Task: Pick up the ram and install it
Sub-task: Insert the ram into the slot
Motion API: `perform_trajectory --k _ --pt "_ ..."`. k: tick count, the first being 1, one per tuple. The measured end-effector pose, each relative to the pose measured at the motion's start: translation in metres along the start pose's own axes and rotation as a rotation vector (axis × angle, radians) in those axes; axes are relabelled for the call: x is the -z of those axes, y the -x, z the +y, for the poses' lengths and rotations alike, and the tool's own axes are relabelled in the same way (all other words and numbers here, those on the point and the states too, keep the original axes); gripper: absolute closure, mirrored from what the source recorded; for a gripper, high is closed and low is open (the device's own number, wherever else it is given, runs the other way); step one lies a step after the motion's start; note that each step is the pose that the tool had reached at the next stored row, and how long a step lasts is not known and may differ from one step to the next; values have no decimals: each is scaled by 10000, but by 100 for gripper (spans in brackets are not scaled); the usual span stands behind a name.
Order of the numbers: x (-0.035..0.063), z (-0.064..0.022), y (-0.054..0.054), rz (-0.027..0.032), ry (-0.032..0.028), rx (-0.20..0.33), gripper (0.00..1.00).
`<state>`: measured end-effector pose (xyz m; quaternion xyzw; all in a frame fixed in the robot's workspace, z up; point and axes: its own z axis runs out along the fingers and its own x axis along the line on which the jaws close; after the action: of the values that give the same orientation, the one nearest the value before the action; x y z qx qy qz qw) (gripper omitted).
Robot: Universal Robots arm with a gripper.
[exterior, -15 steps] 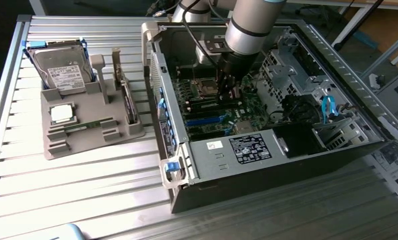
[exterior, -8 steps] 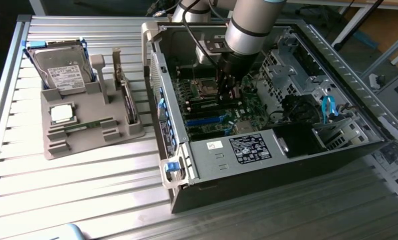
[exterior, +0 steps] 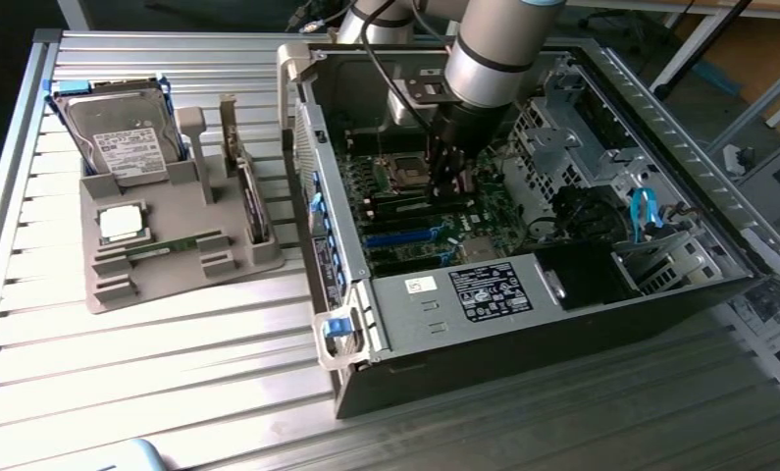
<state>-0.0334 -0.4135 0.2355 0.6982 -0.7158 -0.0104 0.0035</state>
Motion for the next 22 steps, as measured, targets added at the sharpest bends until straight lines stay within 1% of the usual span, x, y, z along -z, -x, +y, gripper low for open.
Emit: perform_trajectory --k 2,9,10,11,12,22 --pt "0 -17 0 0 0 0 88" --pt "0 -18 0 0 0 0 88" --pt "1 -18 1 1 21 0 88" --pt "0 -18 1 2 73 0 88" --pt "0 -18 1 3 91 -1 88" --pt "-1 -18 0 6 235 -2 88"
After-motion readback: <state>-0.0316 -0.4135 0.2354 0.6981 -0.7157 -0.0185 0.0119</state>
